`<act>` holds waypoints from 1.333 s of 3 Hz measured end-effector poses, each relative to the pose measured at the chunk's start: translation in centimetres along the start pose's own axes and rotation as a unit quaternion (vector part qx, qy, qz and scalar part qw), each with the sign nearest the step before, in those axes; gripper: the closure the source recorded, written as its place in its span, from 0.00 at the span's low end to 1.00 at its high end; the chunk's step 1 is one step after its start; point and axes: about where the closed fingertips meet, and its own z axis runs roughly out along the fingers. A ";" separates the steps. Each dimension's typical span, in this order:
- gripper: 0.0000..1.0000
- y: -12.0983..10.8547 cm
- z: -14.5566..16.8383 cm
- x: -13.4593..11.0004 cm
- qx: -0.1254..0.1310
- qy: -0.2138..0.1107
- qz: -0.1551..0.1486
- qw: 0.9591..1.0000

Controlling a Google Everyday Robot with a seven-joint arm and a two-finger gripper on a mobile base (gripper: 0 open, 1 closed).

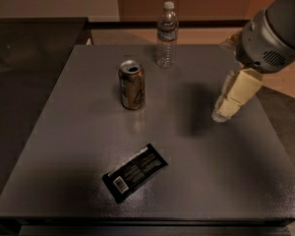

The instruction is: Knock orange can over

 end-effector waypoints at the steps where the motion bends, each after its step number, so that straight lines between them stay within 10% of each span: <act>1: 0.00 -0.9 3.1 -2.4 -0.016 -0.050 0.003 0.999; 4: 0.00 -2.3 11.0 -10.7 -0.062 -0.182 0.011 0.981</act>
Offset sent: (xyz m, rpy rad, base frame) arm 0.0699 0.0950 -0.0477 0.3320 0.0297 0.0859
